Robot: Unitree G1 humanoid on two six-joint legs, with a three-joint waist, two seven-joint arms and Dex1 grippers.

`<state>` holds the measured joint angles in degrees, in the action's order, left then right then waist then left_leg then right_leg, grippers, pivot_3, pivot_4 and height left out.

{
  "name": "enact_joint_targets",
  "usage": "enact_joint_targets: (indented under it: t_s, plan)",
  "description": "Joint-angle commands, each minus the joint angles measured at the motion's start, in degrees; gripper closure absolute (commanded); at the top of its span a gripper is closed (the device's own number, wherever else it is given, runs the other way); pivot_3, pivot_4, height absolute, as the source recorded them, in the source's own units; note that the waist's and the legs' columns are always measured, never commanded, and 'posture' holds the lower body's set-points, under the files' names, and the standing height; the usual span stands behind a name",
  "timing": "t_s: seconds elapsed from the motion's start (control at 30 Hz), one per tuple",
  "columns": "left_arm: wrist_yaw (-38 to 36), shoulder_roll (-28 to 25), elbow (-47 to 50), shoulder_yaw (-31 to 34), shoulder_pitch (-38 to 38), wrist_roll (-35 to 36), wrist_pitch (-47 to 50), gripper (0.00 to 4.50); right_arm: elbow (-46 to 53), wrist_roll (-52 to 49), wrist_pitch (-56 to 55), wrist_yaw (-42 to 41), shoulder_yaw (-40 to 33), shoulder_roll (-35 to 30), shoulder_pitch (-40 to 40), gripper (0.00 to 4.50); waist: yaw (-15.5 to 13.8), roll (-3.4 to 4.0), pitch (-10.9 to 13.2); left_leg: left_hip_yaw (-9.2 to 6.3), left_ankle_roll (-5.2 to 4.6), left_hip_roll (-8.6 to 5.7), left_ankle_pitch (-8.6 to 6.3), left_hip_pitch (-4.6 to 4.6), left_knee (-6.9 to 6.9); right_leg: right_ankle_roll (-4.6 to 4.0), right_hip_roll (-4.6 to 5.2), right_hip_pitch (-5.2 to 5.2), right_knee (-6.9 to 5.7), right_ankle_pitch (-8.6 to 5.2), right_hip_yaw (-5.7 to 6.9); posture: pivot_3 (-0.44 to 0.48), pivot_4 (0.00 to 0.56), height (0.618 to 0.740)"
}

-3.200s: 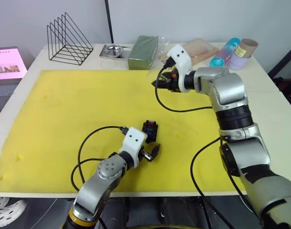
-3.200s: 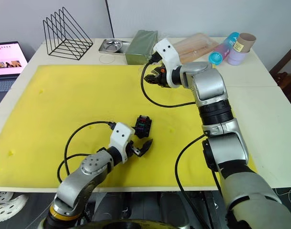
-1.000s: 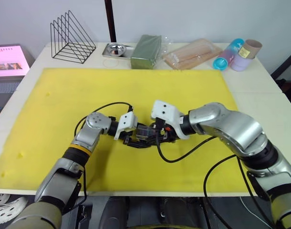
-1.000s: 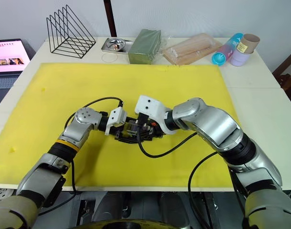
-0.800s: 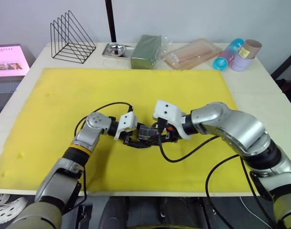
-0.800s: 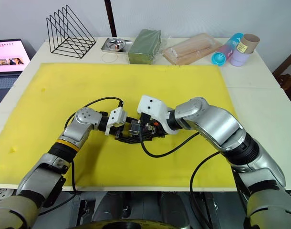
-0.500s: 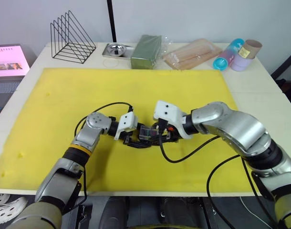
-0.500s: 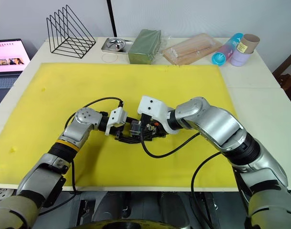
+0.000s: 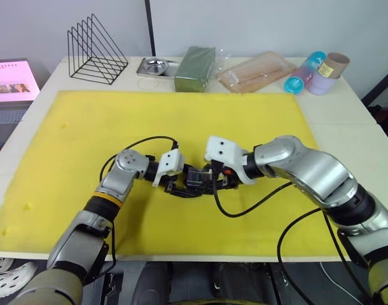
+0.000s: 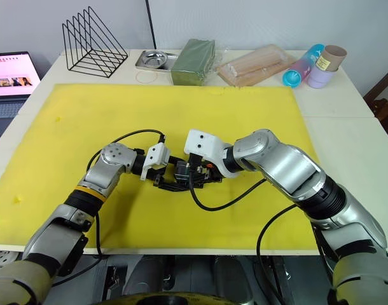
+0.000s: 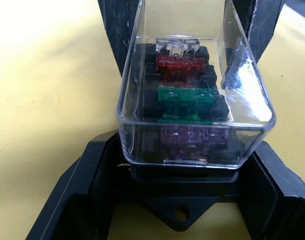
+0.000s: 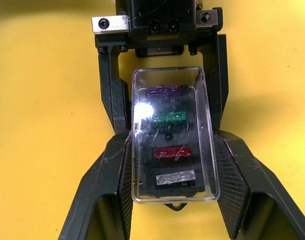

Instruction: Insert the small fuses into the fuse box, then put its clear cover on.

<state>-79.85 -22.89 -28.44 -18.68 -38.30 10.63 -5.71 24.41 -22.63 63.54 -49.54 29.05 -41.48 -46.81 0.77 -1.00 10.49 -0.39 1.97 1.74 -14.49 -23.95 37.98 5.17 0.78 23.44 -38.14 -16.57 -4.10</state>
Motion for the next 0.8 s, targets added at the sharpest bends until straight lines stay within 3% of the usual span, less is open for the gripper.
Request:
enact_joint_targets:
  t_s: [0.03,0.13,0.17,0.27,0.8]
  plan:
    - [0.0,0.3,0.8,0.6,0.7,-0.3,0.3,1.66,-1.0,0.9,0.3,-0.5,0.3,-0.1,-0.6,2.70,0.0,0.00,0.0,0.00,0.00,0.00,0.00,0.00,0.00,0.00,0.00,0.00,0.00,0.00,0.00,0.000,0.150,0.740]
    - [0.0,0.4,0.9,0.6,0.7,-0.2,0.5,1.66,-1.6,1.2,0.0,-0.6,0.0,0.1,-0.9,2.70,0.0,0.00,0.0,0.00,0.00,0.00,0.00,0.00,0.00,0.00,0.00,0.00,0.00,0.00,0.00,0.000,0.150,0.740]
    - [0.1,0.4,1.0,0.6,0.7,-0.2,0.6,1.66,-1.8,1.3,-0.1,-0.7,-0.1,0.1,-1.0,1.95,0.0,0.00,0.0,-0.01,0.00,0.00,0.00,0.00,0.00,0.00,0.00,0.00,0.00,0.00,0.00,0.000,0.150,0.740]
    - [0.1,0.4,1.1,0.7,0.8,-0.3,0.7,1.66,-1.7,1.0,0.4,-1.0,-1.1,0.2,-1.3,1.07,0.0,0.00,0.0,0.01,0.00,0.00,0.00,-0.01,0.02,0.00,0.01,0.00,0.00,0.00,0.00,0.000,0.150,0.740]
    - [0.1,0.4,1.4,0.9,0.7,-0.3,1.2,1.66,1.5,-2.0,1.8,-4.3,-4.7,-0.7,-2.7,1.07,0.0,0.00,0.0,-0.01,0.00,0.00,0.00,-0.01,0.02,0.00,0.00,0.01,-0.01,0.00,0.01,0.000,0.150,0.740]
